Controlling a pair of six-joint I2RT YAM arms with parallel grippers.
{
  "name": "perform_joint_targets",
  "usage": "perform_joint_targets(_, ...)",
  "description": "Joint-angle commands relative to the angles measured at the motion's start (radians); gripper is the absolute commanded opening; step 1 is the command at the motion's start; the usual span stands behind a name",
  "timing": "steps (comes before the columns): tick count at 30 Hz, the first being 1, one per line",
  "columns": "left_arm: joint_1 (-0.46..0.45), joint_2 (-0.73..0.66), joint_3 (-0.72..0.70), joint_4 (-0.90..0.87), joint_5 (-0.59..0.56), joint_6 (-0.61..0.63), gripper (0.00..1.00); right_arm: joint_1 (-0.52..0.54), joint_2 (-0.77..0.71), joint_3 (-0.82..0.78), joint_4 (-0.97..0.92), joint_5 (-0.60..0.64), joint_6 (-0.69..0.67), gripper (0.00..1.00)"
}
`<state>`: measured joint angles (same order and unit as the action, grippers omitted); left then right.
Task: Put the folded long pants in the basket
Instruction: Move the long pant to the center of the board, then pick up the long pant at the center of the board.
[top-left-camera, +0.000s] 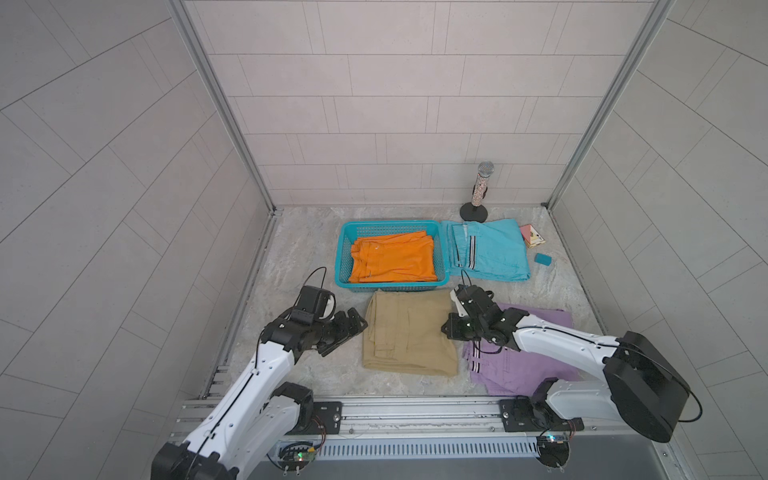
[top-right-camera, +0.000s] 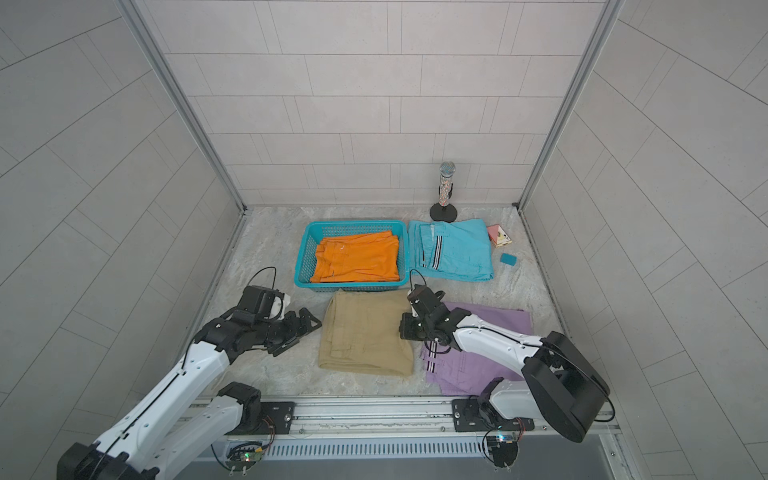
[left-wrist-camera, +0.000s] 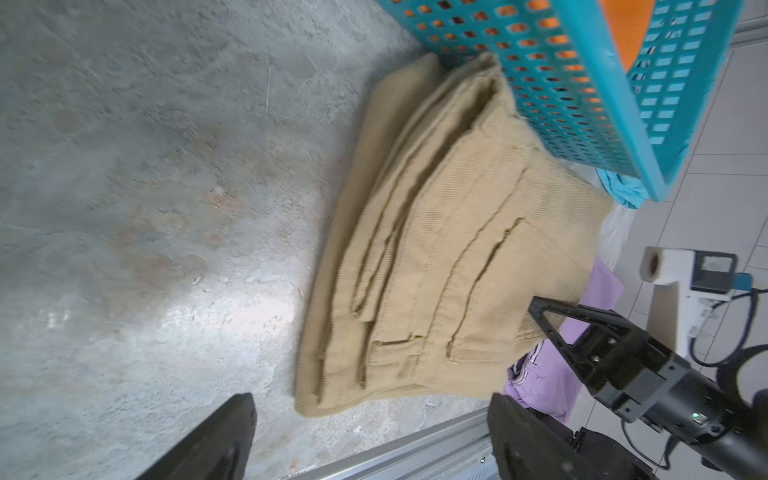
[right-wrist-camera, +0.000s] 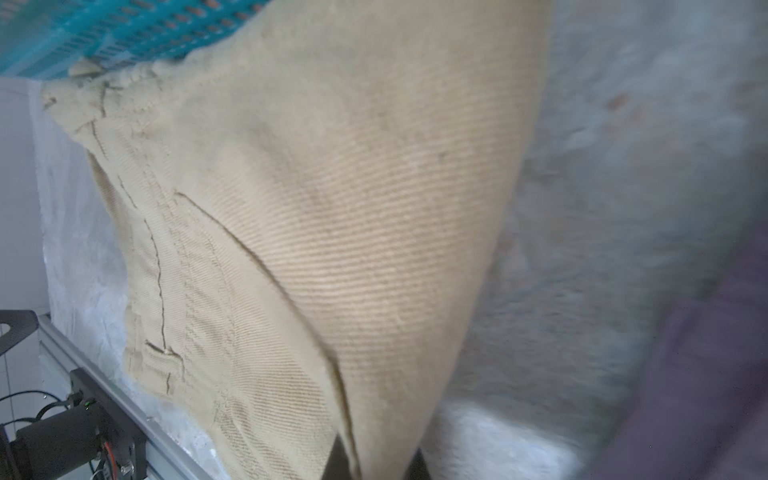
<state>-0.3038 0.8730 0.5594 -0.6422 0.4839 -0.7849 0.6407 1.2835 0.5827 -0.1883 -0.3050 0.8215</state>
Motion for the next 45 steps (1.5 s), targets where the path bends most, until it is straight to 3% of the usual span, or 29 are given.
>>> perform_joint_targets(1, -0.032, 0.01, -0.046, 0.127, -0.029, -0.044, 0.95, -0.02, -0.016, 0.009, -0.081, 0.014, -0.073, 0.0)
perform_joint_targets(7, -0.035, -0.008, -0.168, 0.229, -0.033, -0.056, 0.97, -0.039, 0.037, 0.065, -0.136, -0.006, -0.109, 0.0)
perform_joint_targets(16, -0.043, 0.072, -0.327, 0.448, -0.016, -0.084, 0.99, -0.042, 0.088, 0.089, -0.096, -0.048, -0.104, 0.0)
perform_joint_targets(24, -0.056, 0.316, -0.315, 0.645, 0.005, -0.091, 0.96, -0.038, 0.132, 0.124, -0.072, -0.086, -0.1, 0.0)
perform_joint_targets(28, -0.086, 0.45, -0.281, 0.679, 0.033, -0.058, 0.83, -0.037, 0.131, 0.124, -0.068, -0.093, -0.094, 0.0)
perform_joint_targets(31, -0.09, 0.505, -0.29, 0.746, 0.056, -0.072, 0.54, -0.036, 0.129, 0.121, -0.066, -0.088, -0.1, 0.0)
perform_joint_targets(35, -0.093, 0.452, -0.272, 0.681, 0.022, -0.055, 0.19, -0.035, 0.121, 0.12, -0.065, -0.102, -0.096, 0.0)
perform_joint_targets(38, -0.093, 0.376, -0.24, 0.578, 0.009, -0.03, 0.0, -0.007, 0.08, 0.144, -0.129, -0.03, -0.123, 0.0)
perform_joint_targets(45, -0.097, 0.041, -0.123, 0.267, 0.007, -0.051, 0.0, 0.059, -0.097, 0.233, -0.291, 0.021, -0.152, 0.0)
